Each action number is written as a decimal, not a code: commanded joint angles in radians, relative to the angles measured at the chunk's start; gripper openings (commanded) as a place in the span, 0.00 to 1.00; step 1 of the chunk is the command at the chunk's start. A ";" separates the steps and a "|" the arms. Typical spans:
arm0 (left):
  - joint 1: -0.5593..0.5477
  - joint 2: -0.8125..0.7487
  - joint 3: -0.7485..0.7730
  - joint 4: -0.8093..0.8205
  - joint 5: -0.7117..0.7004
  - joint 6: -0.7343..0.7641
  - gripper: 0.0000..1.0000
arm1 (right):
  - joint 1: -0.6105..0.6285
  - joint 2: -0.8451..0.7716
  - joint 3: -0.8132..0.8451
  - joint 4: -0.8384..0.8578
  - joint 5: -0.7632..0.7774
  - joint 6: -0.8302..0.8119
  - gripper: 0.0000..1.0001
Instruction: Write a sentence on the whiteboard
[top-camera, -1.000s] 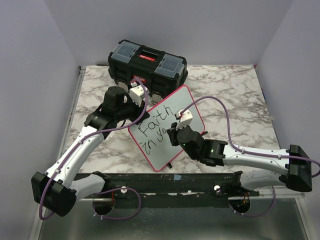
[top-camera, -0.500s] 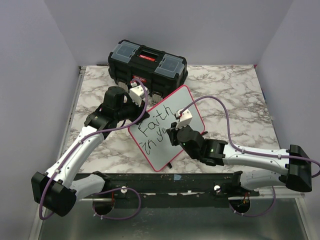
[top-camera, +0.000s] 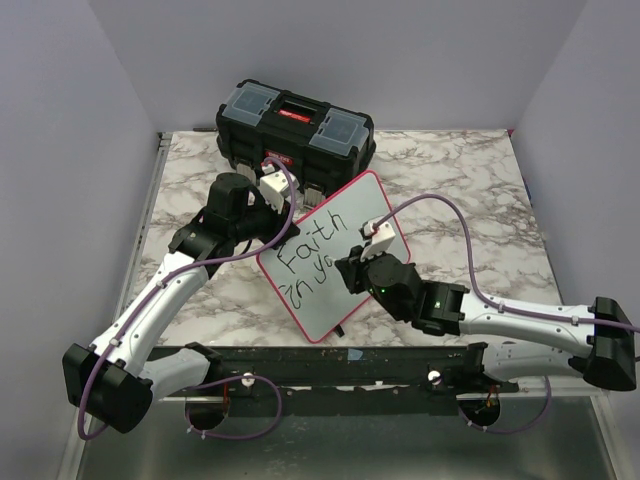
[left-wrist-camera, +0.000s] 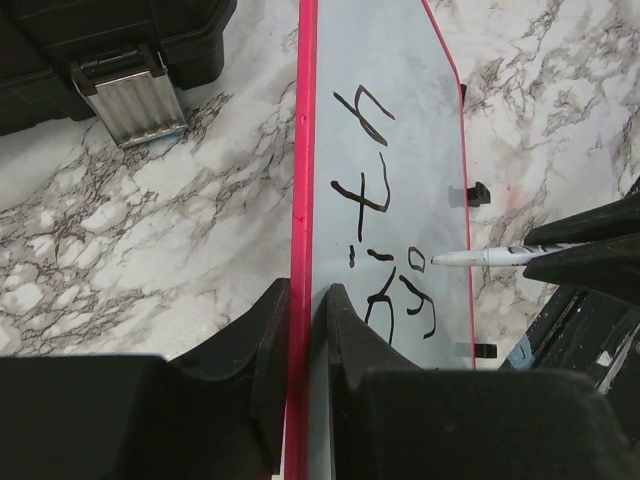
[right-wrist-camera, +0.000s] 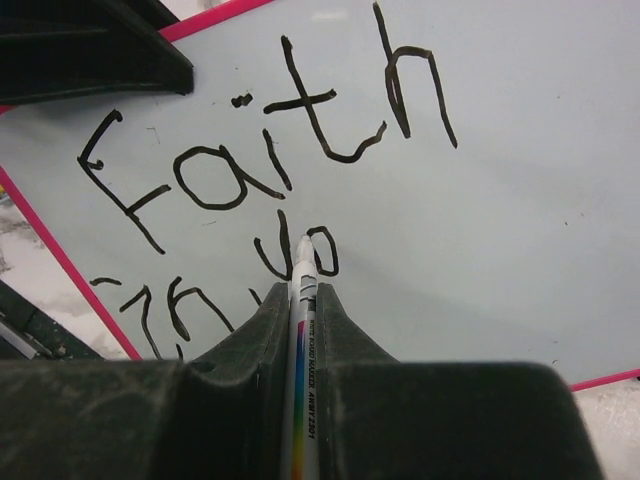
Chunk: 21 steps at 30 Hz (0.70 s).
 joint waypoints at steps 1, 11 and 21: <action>-0.004 -0.008 0.005 0.014 -0.032 0.048 0.00 | 0.000 -0.019 -0.018 0.016 0.041 0.017 0.01; -0.005 -0.004 0.005 0.014 -0.028 0.047 0.00 | -0.055 -0.004 -0.004 0.009 0.026 0.006 0.01; -0.005 -0.006 0.005 0.016 -0.032 0.047 0.00 | -0.066 0.040 -0.005 0.035 0.004 0.020 0.01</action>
